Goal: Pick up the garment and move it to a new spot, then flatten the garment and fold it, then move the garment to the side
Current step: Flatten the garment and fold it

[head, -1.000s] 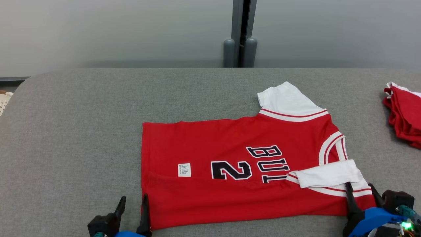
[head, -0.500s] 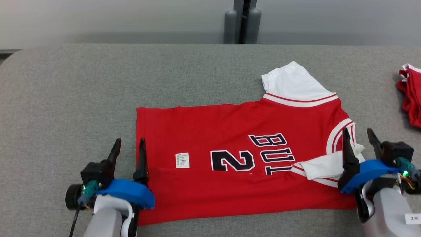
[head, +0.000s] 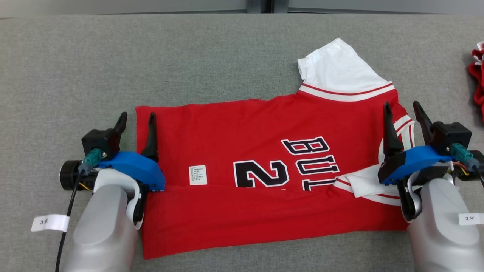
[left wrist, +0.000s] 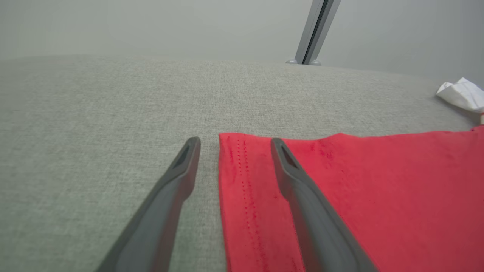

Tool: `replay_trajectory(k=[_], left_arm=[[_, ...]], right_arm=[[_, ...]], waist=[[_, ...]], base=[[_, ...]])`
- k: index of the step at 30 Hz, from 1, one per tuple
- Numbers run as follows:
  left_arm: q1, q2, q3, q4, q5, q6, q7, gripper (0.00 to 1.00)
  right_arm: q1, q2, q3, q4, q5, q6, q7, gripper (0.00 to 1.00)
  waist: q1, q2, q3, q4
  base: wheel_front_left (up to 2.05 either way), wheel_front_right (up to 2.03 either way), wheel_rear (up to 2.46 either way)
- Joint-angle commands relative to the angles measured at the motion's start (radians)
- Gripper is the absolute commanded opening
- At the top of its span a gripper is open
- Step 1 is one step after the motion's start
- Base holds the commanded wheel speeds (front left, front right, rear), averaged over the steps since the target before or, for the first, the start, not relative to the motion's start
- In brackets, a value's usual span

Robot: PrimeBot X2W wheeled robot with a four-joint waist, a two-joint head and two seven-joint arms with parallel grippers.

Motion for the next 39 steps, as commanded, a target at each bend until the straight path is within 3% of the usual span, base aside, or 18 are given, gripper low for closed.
replay_trajectory(k=[1, 7, 8, 9, 15, 32, 37, 38, 39], left_arm=[[-0.042, 0.008, -0.006, 0.035, -0.001, -0.004, -0.003, 1.00], [-0.101, 0.019, -0.034, 0.120, 0.005, -0.009, -0.003, 1.00], [-0.106, 0.019, -0.040, 0.134, 0.005, -0.009, -0.003, 0.72], [-0.115, 0.019, -0.045, 0.143, 0.002, -0.009, -0.003, 0.00], [-0.133, 0.010, -0.065, 0.136, -0.014, -0.007, -0.002, 0.00], [-0.155, -0.023, -0.196, -0.092, -0.062, -0.007, -0.002, 0.00], [-0.160, -0.025, -0.220, -0.108, -0.081, -0.007, -0.002, 0.00], [-0.158, -0.025, -0.222, -0.109, -0.084, -0.007, -0.002, 0.00], [-0.157, -0.026, -0.224, -0.110, -0.088, -0.006, -0.002, 0.00]], right_arm=[[-0.029, -0.004, 0.007, 0.000, 0.002, 0.000, -0.003, 1.00], [-0.067, -0.018, 0.029, 0.014, -0.004, 0.000, -0.003, 1.00], [-0.076, -0.021, 0.034, 0.018, -0.005, 0.000, -0.003, 1.00], [-0.087, -0.025, 0.038, 0.024, -0.006, 0.000, -0.003, 1.00], [-0.180, -0.062, 0.058, 0.096, -0.014, 0.000, 0.009, 1.00], [-0.528, -0.192, 0.057, 0.371, -0.036, 0.000, 0.289, 1.00], [-0.565, -0.188, 0.031, 0.434, -0.067, 0.000, 0.343, 1.00], [-0.565, -0.183, 0.027, 0.449, -0.066, 0.000, 0.352, 0.48], [-0.564, -0.178, 0.024, 0.460, -0.062, 0.000, 0.355, 0.05]], waist=[[-0.0002, 0.0000, 0.009, -0.004], [-0.0002, 0.0000, 0.030, -0.012], [-0.0002, 0.0000, 0.034, -0.012], [-0.0002, 0.0000, 0.037, -0.011], [-0.0002, 0.0000, 0.059, 0.016], [-0.0002, 0.0000, 0.163, 0.176], [-0.0002, 0.0000, 0.186, 0.194], [-0.0002, 0.0000, 0.188, 0.195], [-0.0002, 0.0000, 0.189, 0.196]], base=[[0.00, 0.00, 0.00], [0.00, 0.00, 0.00], [0.00, 0.00, 0.00], [0.00, 0.00, 0.00], [0.00, 0.00, 0.00], [0.00, 0.00, 0.00], [0.00, 0.00, 0.00], [0.00, 0.00, 0.00], [0.00, 0.00, 0.00]])
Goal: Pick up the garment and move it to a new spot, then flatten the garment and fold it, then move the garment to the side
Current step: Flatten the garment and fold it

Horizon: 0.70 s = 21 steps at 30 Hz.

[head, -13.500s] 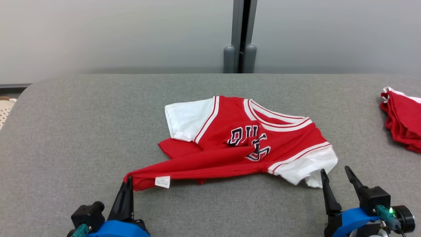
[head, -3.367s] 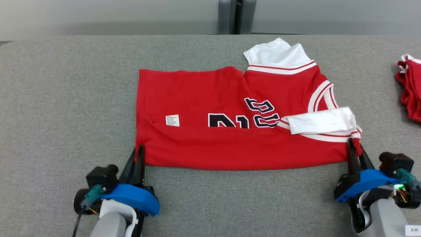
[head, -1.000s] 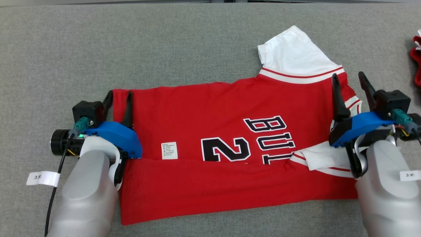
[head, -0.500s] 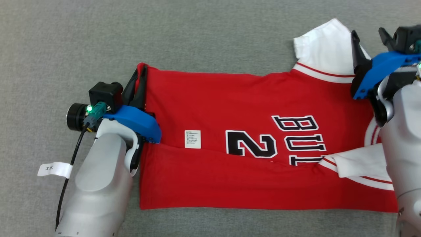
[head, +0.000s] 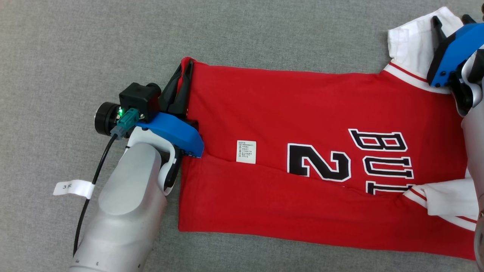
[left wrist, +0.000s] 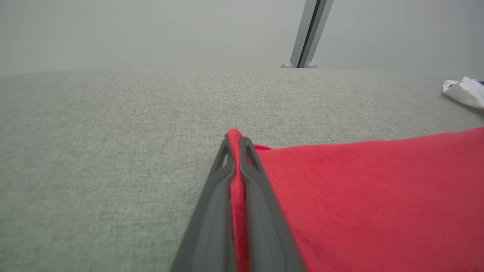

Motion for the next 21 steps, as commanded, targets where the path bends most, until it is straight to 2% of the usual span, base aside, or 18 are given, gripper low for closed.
replay_trajectory(k=[1, 6, 12, 16, 21], left_arm=[[-0.012, 0.004, 0.001, -0.001, -0.007, 0.002, 0.000, 0.00], [-0.008, 0.011, 0.019, -0.023, -0.013, 0.002, 0.000, 0.00], [0.026, 0.016, 0.066, -0.092, 0.012, 0.002, 0.000, 0.00], [0.066, 0.013, 0.088, -0.101, 0.024, 0.002, 0.000, 0.00], [0.130, 0.017, 0.100, -0.092, 0.032, 0.002, 0.000, 0.00]], right_arm=[[0.008, 0.011, -0.002, 0.023, 0.000, 0.000, 0.007, 0.00], [-0.004, -0.013, -0.045, -0.019, -0.027, 0.000, -0.118, 0.00], [0.033, 0.013, -0.133, -0.075, -0.064, 0.000, -0.311, 0.00], [0.095, 0.060, -0.169, -0.143, -0.037, 0.000, -0.346, 0.00], [0.276, 0.116, -0.150, -0.359, 0.075, 0.000, -0.346, 0.00]], waist=[[0.0000, 0.0000, 0.003, 0.001], [0.0000, 0.0000, 0.002, -0.009], [0.0000, 0.0000, -0.030, -0.033], [0.0000, 0.0000, -0.076, -0.054], [0.0000, 0.0000, -0.140, -0.088]], base=[[0.00, 0.00, 0.00], [0.00, 0.00, 0.00], [0.00, 0.00, 0.00], [0.00, 0.00, 0.00], [0.00, 0.00, 0.00]])
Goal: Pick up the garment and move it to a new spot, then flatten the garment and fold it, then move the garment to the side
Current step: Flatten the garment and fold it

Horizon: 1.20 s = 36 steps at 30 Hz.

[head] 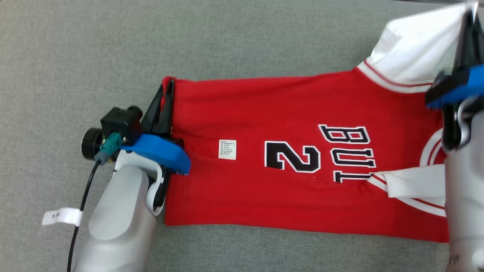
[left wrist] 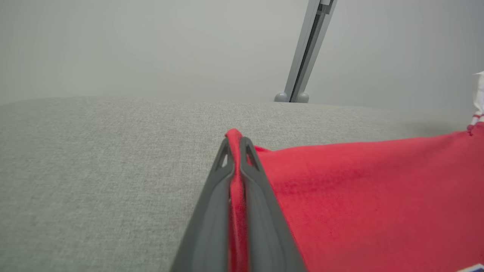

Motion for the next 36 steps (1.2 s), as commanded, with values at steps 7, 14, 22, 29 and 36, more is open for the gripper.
replay_trajectory(k=[7, 14, 22, 29, 36], left_arm=[[0.122, 0.012, 0.037, 0.013, 0.018, 0.002, 0.000, 0.00], [0.244, 0.014, 0.111, 0.017, 0.035, 0.002, 0.000, 0.00], [0.356, 0.004, 0.134, 0.038, 0.058, 0.002, 0.000, 0.00], [0.415, -0.006, 0.172, -0.009, 0.091, 0.034, -0.001, 1.00], [0.486, -0.015, 0.194, -0.144, 0.126, 0.061, -0.001, 1.00]], right_arm=[[0.361, 0.032, 0.037, -0.192, 0.165, 0.000, -0.004, 0.00], [0.581, 0.066, 0.073, -0.243, 0.258, 0.000, -0.004, 0.00], [0.673, 0.082, 0.067, -0.203, 0.287, 0.000, -0.004, 0.00], [0.671, 0.071, 0.089, -0.182, 0.213, 0.000, -0.004, 1.00], [0.649, 0.076, 0.073, -0.207, 0.135, 0.000, -0.003, 1.00]], waist=[[0.0000, 0.0000, -0.115, -0.069], [0.0000, 0.0000, -0.181, -0.099], [0.0000, 0.0000, -0.231, -0.106], [0.0000, 0.0000, -0.262, -0.103], [0.0000, 0.0000, -0.284, -0.100]], base=[[0.00, 0.00, 0.00], [0.00, 0.00, 0.00], [0.00, 0.00, 0.00], [0.00, 0.00, 0.00], [0.00, 0.00, 0.00]])
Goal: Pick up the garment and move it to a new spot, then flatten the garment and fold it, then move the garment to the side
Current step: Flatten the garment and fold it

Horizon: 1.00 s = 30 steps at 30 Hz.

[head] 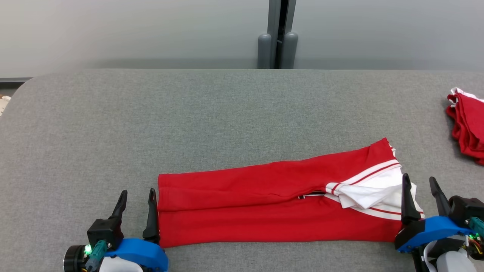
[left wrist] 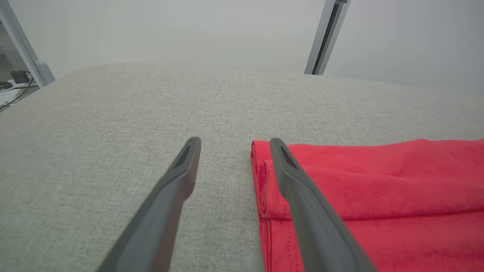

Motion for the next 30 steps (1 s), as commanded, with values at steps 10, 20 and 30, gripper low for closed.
replay_trajectory(k=[10, 20, 30], left_arm=[[0.038, -0.002, -0.088, -0.038, -0.054, 0.021, 0.000, 1.00], [0.015, -0.002, -0.115, -0.008, -0.055, 0.014, 0.000, 1.00], [0.027, -0.002, -0.105, 0.005, -0.049, 0.012, 0.000, 1.00]], right_arm=[[-0.089, -0.025, -0.014, 0.136, -0.055, 0.000, -0.003, 1.00], [-0.176, -0.027, -0.047, 0.442, -0.077, 0.000, 0.067, 1.00], [-0.184, -0.064, 0.003, 0.502, 0.028, -0.002, 0.011, 0.00]], waist=[[0.0001, 0.0000, 0.002, 0.032], [0.0001, 0.0000, 0.037, 0.064], [0.0001, 0.0000, 0.027, 0.048]], base=[[0.00, 0.00, 0.00], [0.00, 0.00, 0.00], [0.00, 0.00, 0.00]])
